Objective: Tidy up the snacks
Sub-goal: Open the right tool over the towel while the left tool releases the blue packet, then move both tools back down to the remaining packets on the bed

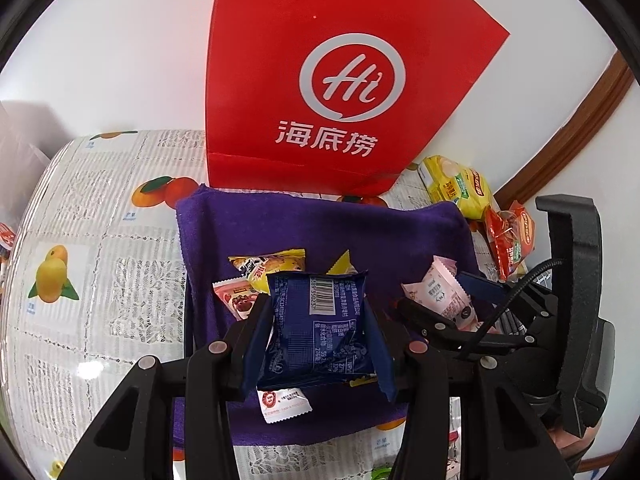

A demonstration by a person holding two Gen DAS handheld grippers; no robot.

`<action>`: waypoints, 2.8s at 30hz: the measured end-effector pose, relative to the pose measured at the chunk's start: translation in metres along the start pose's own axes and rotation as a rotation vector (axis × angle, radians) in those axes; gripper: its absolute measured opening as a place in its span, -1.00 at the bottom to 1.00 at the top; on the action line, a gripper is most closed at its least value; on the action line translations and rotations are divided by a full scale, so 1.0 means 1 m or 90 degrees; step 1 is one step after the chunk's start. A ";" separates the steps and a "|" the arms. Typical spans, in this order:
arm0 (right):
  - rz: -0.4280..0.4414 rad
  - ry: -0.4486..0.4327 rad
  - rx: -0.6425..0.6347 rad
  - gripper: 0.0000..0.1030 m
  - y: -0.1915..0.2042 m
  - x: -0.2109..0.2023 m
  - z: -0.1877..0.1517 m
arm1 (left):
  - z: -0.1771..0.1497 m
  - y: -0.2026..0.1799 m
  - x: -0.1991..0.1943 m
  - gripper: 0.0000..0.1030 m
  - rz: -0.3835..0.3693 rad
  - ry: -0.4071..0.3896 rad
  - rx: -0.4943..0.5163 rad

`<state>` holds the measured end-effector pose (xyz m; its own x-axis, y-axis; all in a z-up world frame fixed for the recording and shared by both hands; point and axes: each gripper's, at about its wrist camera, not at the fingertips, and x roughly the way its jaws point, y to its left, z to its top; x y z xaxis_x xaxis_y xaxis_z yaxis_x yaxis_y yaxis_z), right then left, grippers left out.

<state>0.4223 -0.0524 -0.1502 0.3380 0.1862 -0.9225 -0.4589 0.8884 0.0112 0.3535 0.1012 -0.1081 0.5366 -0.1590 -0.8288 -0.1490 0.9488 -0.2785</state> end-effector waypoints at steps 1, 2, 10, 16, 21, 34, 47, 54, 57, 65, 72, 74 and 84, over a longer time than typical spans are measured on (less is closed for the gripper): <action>0.004 -0.001 0.002 0.45 -0.001 -0.001 0.000 | 0.000 0.001 0.001 -0.14 -0.001 0.001 -0.003; 0.006 -0.002 0.004 0.47 -0.002 -0.002 0.000 | 0.000 0.001 0.001 -0.14 -0.003 0.003 -0.005; 0.010 -0.050 0.043 0.62 -0.020 -0.029 0.004 | -0.002 -0.003 0.007 -0.13 -0.019 0.023 0.001; 0.013 -0.077 0.073 0.63 -0.036 -0.045 0.006 | -0.009 -0.012 0.018 -0.12 -0.019 0.053 0.018; 0.023 -0.095 0.100 0.63 -0.048 -0.056 0.005 | -0.011 -0.014 0.022 -0.12 -0.010 0.067 0.023; 0.035 -0.156 0.124 0.63 -0.052 -0.090 0.000 | -0.007 -0.010 0.011 0.12 -0.013 0.044 0.019; 0.065 -0.160 0.098 0.56 -0.033 -0.106 -0.069 | -0.001 0.004 -0.010 0.12 0.019 0.012 -0.022; 0.037 -0.072 0.138 0.31 -0.033 -0.073 -0.152 | -0.004 -0.010 -0.028 0.12 0.020 -0.011 0.001; 0.038 -0.059 0.163 0.31 -0.029 -0.064 -0.181 | -0.006 -0.016 -0.034 0.12 0.012 -0.016 0.014; 0.058 -0.037 0.155 0.31 -0.009 -0.043 -0.201 | -0.008 -0.024 -0.046 0.12 -0.007 -0.026 0.026; 0.049 -0.024 0.108 0.38 0.016 -0.033 -0.190 | -0.007 -0.021 -0.056 0.12 -0.019 -0.038 0.019; 0.031 -0.017 0.095 0.44 0.024 -0.028 -0.187 | -0.006 -0.018 -0.059 0.12 -0.021 -0.042 0.010; -0.058 -0.070 0.069 0.02 0.019 -0.037 -0.210 | -0.006 -0.015 -0.067 0.12 -0.022 -0.055 0.004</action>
<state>0.2286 -0.1302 -0.1966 0.4641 0.1425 -0.8742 -0.3327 0.9427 -0.0230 0.3147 0.0964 -0.0511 0.6113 -0.1672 -0.7735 -0.1246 0.9449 -0.3027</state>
